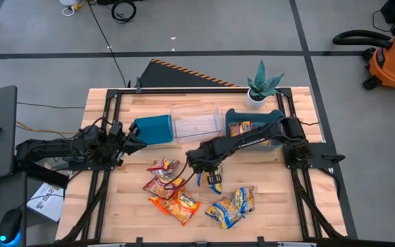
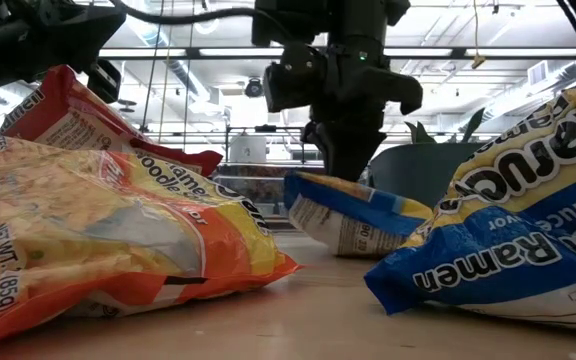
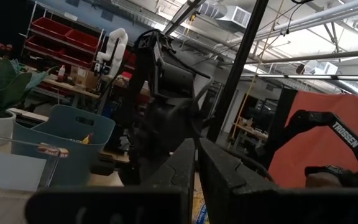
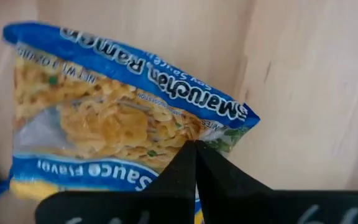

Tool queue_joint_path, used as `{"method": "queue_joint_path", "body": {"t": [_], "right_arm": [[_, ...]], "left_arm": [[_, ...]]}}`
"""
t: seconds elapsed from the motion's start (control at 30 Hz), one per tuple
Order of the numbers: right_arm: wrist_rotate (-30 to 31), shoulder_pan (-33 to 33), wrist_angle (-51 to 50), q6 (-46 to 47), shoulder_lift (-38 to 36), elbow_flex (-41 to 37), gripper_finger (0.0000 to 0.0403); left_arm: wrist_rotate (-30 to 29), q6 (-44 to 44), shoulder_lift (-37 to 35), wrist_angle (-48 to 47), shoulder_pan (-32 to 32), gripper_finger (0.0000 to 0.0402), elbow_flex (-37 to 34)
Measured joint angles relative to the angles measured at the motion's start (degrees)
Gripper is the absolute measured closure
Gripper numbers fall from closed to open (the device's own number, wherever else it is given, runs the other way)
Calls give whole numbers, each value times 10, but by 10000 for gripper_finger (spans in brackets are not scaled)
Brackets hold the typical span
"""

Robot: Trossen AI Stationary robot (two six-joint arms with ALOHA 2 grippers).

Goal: Sort Maruchan noodles
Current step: Put the top blue noddle pack into the transparent shelf

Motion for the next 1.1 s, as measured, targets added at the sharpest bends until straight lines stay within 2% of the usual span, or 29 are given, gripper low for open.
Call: {"method": "queue_joint_path", "body": {"t": [0.23,0.43,0.57,0.7,0.93,1.1], "right_arm": [[10,-12,-39,-23,-14,4,386],[16,-19,-60,10,-30,49,397],[12,-18,-54,59,-31,79,386],[9,-17,-18,75,-31,77,354],[-3,-33,70,101,-17,33,269],[-6,-44,81,123,-13,-3,225]], "left_arm": [[0,0,0,0,0,374,0],[0,0,0,0,0,374,0],[0,0,0,0,0,374,0],[0,0,0,0,0,374,0],[0,0,0,0,0,374,0],[0,0,0,1,0,374,0]]}}
